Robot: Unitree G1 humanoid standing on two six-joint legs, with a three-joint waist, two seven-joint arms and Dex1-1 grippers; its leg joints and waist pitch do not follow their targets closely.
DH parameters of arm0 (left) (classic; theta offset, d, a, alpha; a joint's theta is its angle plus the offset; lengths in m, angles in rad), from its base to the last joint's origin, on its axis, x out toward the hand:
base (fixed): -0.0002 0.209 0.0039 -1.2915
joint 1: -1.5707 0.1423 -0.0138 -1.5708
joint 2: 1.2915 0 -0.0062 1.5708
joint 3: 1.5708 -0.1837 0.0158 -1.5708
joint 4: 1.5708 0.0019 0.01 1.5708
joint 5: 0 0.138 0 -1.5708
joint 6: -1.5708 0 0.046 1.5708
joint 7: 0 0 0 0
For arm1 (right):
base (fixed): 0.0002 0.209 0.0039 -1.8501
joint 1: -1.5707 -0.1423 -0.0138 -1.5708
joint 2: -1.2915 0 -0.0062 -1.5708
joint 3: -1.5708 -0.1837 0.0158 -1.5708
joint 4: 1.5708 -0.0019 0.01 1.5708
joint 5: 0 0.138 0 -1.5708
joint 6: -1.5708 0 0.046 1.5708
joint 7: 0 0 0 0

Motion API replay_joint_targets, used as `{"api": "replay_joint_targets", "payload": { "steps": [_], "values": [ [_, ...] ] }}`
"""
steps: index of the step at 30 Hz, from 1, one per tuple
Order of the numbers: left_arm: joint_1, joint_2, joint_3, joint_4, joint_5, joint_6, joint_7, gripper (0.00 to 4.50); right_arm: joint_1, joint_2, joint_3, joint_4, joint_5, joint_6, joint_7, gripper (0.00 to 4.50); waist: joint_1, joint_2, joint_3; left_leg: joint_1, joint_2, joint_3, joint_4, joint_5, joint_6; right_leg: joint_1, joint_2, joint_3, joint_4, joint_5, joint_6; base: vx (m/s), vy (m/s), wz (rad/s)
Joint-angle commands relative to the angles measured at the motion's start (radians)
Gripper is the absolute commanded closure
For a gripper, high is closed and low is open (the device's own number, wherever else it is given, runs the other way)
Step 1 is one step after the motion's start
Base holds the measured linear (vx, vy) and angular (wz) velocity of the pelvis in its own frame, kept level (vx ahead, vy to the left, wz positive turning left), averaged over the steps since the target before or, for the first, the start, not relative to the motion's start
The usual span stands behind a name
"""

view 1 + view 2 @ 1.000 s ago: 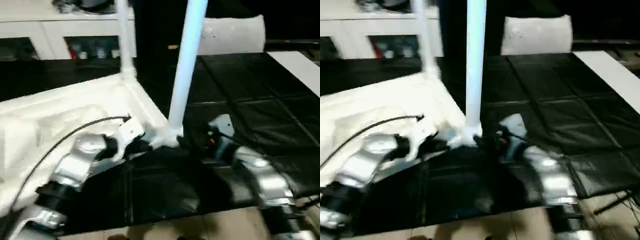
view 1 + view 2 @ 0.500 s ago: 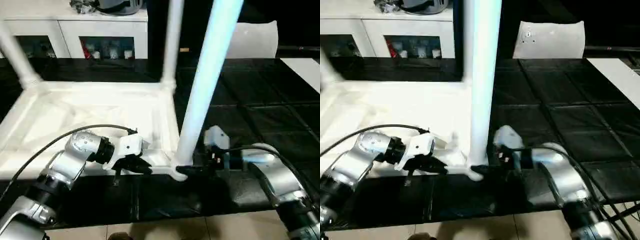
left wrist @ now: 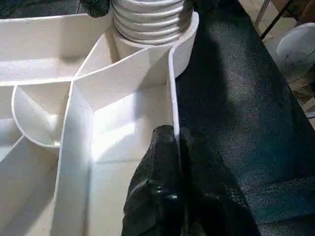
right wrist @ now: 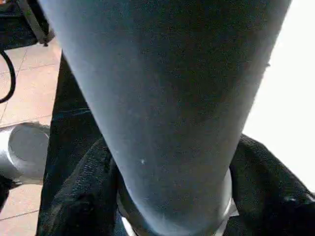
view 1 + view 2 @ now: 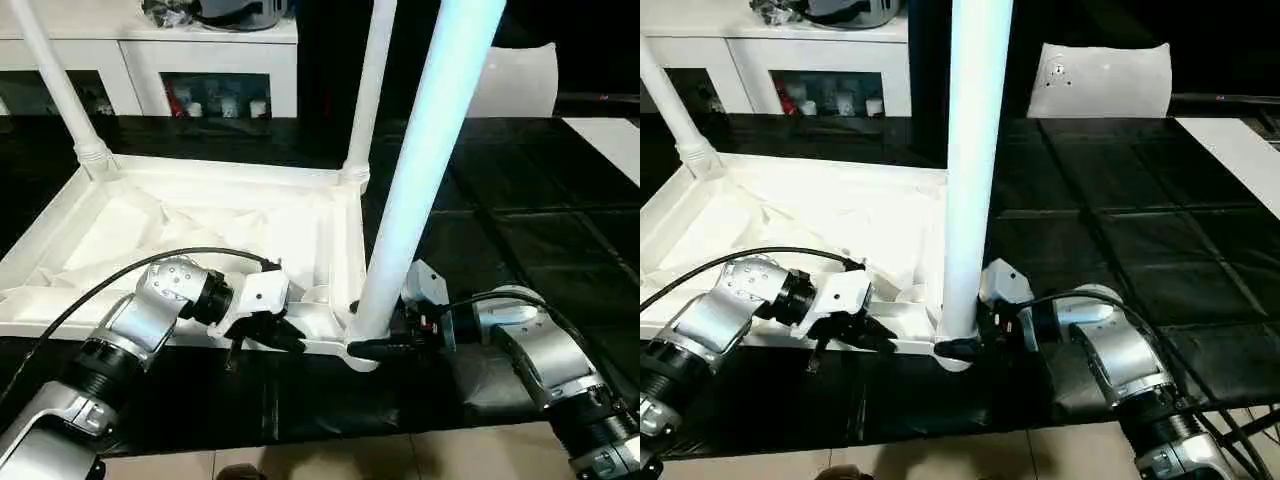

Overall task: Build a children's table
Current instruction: Rotate leg to tighten

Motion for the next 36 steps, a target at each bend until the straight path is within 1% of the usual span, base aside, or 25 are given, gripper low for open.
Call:
{"api": "replay_joint_targets", "payload": {
  "steps": [1,2,4,5,6,7,8,9,10,11,15,16,18,19,21,22,23,24,25,27,29,30,32,35,36],
  "values": [
    [-0.027,-0.008,-0.017,-0.009,0.011,-0.028,-0.024,4.5,0.001,0.001,0.008,-0.007,0.009,0.016,0.001,1.77,-0.004,0.003,-0.061,0.004,0.038,-0.007,-0.071,-0.176,0.035,0.056,-0.08,0.065,-0.071,-0.287,-0.139,0.0,0.0,0.0],
    [-0.026,-0.008,-0.016,-0.009,0.009,-0.027,-0.024,4.5,0.004,0.006,0.007,-0.008,0.013,0.022,-0.002,1.81,-0.004,0.008,-0.062,0.005,0.039,-0.007,-0.071,-0.182,0.032,0.055,-0.079,0.065,-0.072,-0.283,-0.141,0.0,0.0,0.0],
    [-0.024,-0.01,-0.014,-0.01,0.003,-0.024,-0.025,4.5,0.011,0.017,0.002,-0.009,0.023,0.035,-0.005,1.83,-0.003,0.005,-0.061,0.006,0.038,-0.007,-0.071,-0.19,0.029,0.056,-0.079,0.065,-0.071,-0.283,-0.145,0.0,0.0,0.0],
    [-0.021,-0.011,-0.008,-0.015,-0.008,-0.013,-0.026,4.5,0.018,0.03,-0.004,-0.011,0.037,0.052,-0.012,1.83,-0.001,0.015,-0.062,0.006,0.038,-0.008,-0.071,-0.192,0.027,0.056,-0.08,0.065,-0.071,-0.284,-0.147,0.0,0.0,0.0],
    [-0.02,-0.011,-0.006,-0.017,-0.011,-0.009,-0.027,4.5,0.022,0.036,-0.007,-0.012,0.043,0.059,-0.016,1.85,-0.002,0.011,-0.062,0.005,0.038,-0.007,-0.071,-0.194,0.027,0.056,-0.079,0.065,-0.073,-0.284,-0.145,0.0,0.0,0.0],
    [-0.017,-0.01,-0.001,-0.023,-0.02,0.004,-0.03,4.5,0.031,0.051,-0.015,-0.011,0.057,0.074,-0.028,1.85,0.001,0.016,-0.063,0.006,0.038,-0.008,-0.072,-0.197,0.026,0.057,-0.08,0.065,-0.072,-0.281,-0.149,0.0,0.0,0.0],
    [-0.015,-0.01,0.002,-0.025,-0.024,0.01,-0.03,4.5,0.035,0.061,-0.02,-0.01,0.065,0.084,-0.038,1.85,0.0,0.013,-0.063,0.005,0.04,-0.008,-0.072,-0.199,0.023,0.057,-0.08,0.064,-0.072,-0.273,-0.151,0.0,0.0,0.0],
    [-0.014,-0.01,0.004,-0.026,-0.027,0.013,-0.03,4.5,0.039,0.068,-0.025,-0.01,0.071,0.093,-0.046,1.85,0.003,0.03,-0.063,0.006,0.039,-0.011,-0.073,-0.204,0.018,0.056,-0.08,0.064,-0.07,-0.269,-0.155,0.0,0.0,0.0],
    [-0.013,-0.01,0.008,-0.026,-0.031,0.016,-0.029,4.5,0.043,0.078,-0.03,-0.009,0.079,0.103,-0.056,1.85,-0.001,0.02,-0.063,0.005,0.039,-0.01,-0.074,-0.213,0.015,0.058,-0.078,0.063,-0.073,-0.264,-0.155,0.0,0.0,0.0],
    [-0.008,-0.024,0.026,-0.034,-0.051,0.046,-0.007,4.5,0.062,0.115,-0.051,-0.01,0.098,0.139,-0.112,1.86,-0.001,0.025,-0.062,0.006,0.038,-0.011,-0.074,-0.221,0.013,0.058,-0.078,0.062,-0.072,-0.27,-0.156,0.0,0.0,0.0],
    [-0.002,-0.039,0.037,-0.041,-0.052,0.059,0.028,4.5,0.084,0.148,-0.066,-0.014,0.096,0.157,-0.181,1.87,-0.009,0.025,-0.058,0.009,0.038,-0.013,-0.078,-0.258,-0.003,0.055,-0.08,0.06,-0.083,-0.344,-0.136,0.0,0.0,0.0],
    [0.02,-0.067,0.048,-0.055,-0.037,0.081,0.109,4.5,0.107,0.203,-0.08,-0.012,0.07,0.16,-0.288,1.87,-0.013,0.026,-0.056,0.01,0.036,-0.014,-0.079,-0.276,-0.007,0.054,-0.08,0.059,-0.089,-0.394,-0.117,0.0,0.0,0.0],
    [0.03,-0.079,0.054,-0.063,-0.033,0.1,0.142,4.5,0.113,0.222,-0.086,-0.015,0.065,0.166,-0.322,1.87,-0.017,0.027,-0.051,0.014,0.035,-0.014,-0.08,-0.299,-0.013,0.048,-0.081,0.057,-0.097,-0.441,-0.107,0.0,0.0,0.0],
    [0.043,-0.097,0.063,-0.077,-0.025,0.129,0.191,4.5,0.117,0.249,-0.094,-0.015,0.06,0.174,-0.367,1.87,-0.024,0.024,-0.045,0.021,0.033,-0.018,-0.081,-0.341,-0.02,0.047,-0.085,0.052,-0.108,-0.522,-0.082,0.0,0.0,0.0],
    [0.061,-0.135,0.084,-0.1,-0.018,0.18,0.278,4.5,0.116,0.29,-0.103,-0.012,0.041,0.182,-0.444,1.87,-0.032,0.023,-0.04,0.029,0.029,-0.02,-0.081,-0.378,-0.019,0.044,-0.082,0.046,-0.118,-0.584,-0.058,0.0,0.0,0.0],
    [0.071,-0.158,0.096,-0.113,-0.019,0.206,0.321,4.5,0.113,0.309,-0.104,-0.007,0.029,0.184,-0.481,1.87,-0.045,0.013,-0.041,0.029,0.026,-0.023,-0.078,-0.386,-0.018,0.046,-0.085,0.04,-0.126,-0.628,-0.034,0.0,0.0,0.0],
    [0.071,-0.158,0.096,-0.113,-0.019,0.206,0.321,4.5,0.113,0.309,-0.104,-0.007,0.029,0.184,-0.481,1.87,-0.045,0.018,-0.044,0.027,0.027,-0.024,-0.08,-0.375,-0.018,0.049,-0.087,0.041,-0.123,-0.62,-0.033,0.0,0.0,0.0],
    [0.078,-0.194,0.11,-0.131,-0.004,0.243,0.392,4.5,0.102,0.348,-0.114,0.01,0.005,0.182,-0.56,1.87,-0.05,0.008,-0.044,0.022,0.029,-0.024,-0.082,-0.363,-0.015,0.05,-0.086,0.042,-0.123,-0.609,-0.032,0.0,0.0,0.0],
    [0.081,-0.235,0.124,-0.149,0.016,0.281,0.478,4.5,0.086,0.391,-0.126,0.034,-0.017,0.18,-0.649,1.88,-0.055,0.016,-0.043,0.021,0.029,-0.025,-0.084,-0.362,-0.013,0.048,-0.085,0.039,-0.124,-0.6,-0.034,0.0,0.0,0.0],
    [0.078,-0.301,0.143,-0.166,0.043,0.333,0.601,4.5,0.052,0.451,-0.15,0.091,-0.043,0.172,-0.775,1.88,-0.071,0.017,-0.043,0.021,0.03,-0.026,-0.084,-0.364,-0.017,0.047,-0.083,0.039,-0.122,-0.569,-0.048,0.0,0.0,0.0],
    [0.07,-0.355,0.158,-0.176,0.053,0.371,0.685,4.5,0.023,0.492,-0.181,0.137,-0.049,0.168,-0.863,1.88,-0.08,0.006,-0.043,0.022,0.027,-0.023,-0.082,-0.357,-0.007,0.045,-0.084,0.04,-0.126,-0.574,-0.046,0.0,0.0,0.0],
    [0.063,-0.383,0.167,-0.178,0.056,0.382,0.727,4.5,0.009,0.511,-0.196,0.157,-0.047,0.17,-0.901,1.88,-0.081,0.009,-0.042,0.024,0.027,-0.023,-0.081,-0.361,-0.005,0.042,-0.085,0.041,-0.126,-0.576,-0.046,0.0,0.0,0.0],
    [0.05,-0.424,0.175,-0.183,0.065,0.408,0.781,4.5,-0.02,0.544,-0.226,0.198,-0.051,0.164,-0.981,1.88,-0.085,0.007,-0.043,0.023,0.022,-0.02,-0.078,-0.344,0.006,0.039,-0.083,0.045,-0.127,-0.567,-0.041,0.0,0.0,0.0],
    [0.027,-0.462,0.175,-0.179,0.095,0.408,0.847,4.5,-0.068,0.594,-0.271,0.252,-0.05,0.158,-1.058,1.88,-0.086,0.007,-0.05,0.013,0.022,-0.019,-0.08,-0.297,0.016,0.047,-0.081,0.049,-0.118,-0.498,-0.045,0.0,0.0,0.0],
    [0.02,-0.457,0.168,-0.165,0.107,0.387,0.844,4.5,-0.082,0.602,-0.275,0.263,-0.051,0.135,-1.052,1.88,-0.085,0.013,-0.051,0.012,0.023,-0.019,-0.081,-0.282,0.018,0.046,-0.08,0.052,-0.114,-0.472,-0.05,0.0,0.0,0.0]
  ]
}}
